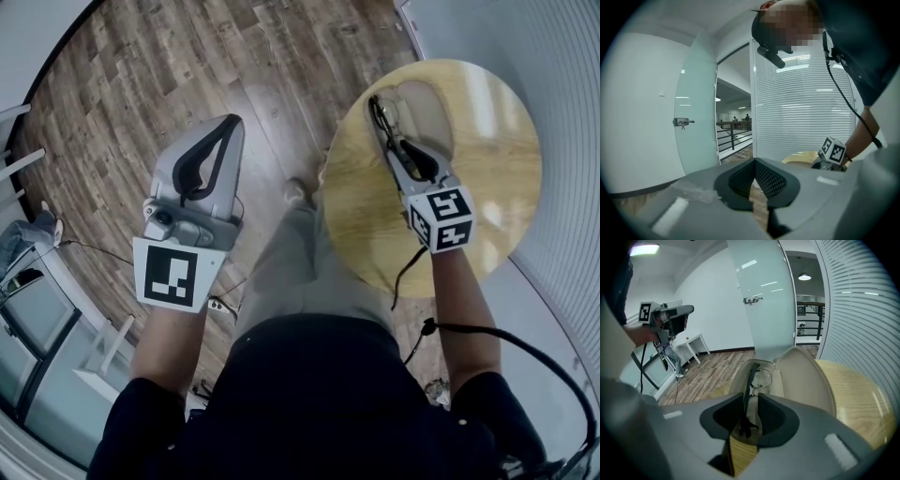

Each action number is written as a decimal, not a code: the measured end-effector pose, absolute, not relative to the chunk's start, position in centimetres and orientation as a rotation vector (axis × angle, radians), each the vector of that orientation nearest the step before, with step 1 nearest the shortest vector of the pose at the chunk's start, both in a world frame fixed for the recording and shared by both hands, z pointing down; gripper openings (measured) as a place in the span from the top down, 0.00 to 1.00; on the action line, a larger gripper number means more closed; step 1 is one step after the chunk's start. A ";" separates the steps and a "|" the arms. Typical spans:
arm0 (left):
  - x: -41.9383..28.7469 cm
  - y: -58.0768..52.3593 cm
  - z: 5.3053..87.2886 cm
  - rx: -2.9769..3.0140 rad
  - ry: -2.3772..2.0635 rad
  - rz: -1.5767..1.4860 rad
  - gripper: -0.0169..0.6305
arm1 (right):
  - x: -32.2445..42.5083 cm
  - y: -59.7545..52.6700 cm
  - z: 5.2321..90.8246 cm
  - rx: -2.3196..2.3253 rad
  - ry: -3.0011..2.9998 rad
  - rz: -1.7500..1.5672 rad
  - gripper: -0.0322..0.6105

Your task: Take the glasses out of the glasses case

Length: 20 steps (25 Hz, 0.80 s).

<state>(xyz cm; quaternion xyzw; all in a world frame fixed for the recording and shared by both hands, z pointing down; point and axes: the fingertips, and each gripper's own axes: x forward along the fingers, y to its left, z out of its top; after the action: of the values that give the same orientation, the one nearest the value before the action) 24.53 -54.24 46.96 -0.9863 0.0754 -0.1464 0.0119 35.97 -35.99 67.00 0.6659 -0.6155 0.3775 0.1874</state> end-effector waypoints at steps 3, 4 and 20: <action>24.2 -54.3 47.1 -3.084 0.244 -0.460 0.97 | 35.9 -36.4 67.2 1.850 -1.724 1.062 0.79; 23.9 -54.3 47.1 -3.087 0.251 -0.464 0.97 | 35.7 -36.5 67.0 1.851 -1.724 1.060 0.82; 20.8 -54.3 44.8 -3.060 0.301 -0.414 0.97 | 36.6 -35.3 63.2 2.013 -1.672 0.965 0.90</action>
<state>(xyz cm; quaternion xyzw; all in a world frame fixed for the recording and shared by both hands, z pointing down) 20.75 -54.35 44.80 -0.9861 0.0971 -0.1333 0.0195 36.64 -35.26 63.24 0.7106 -0.5902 0.3407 0.1751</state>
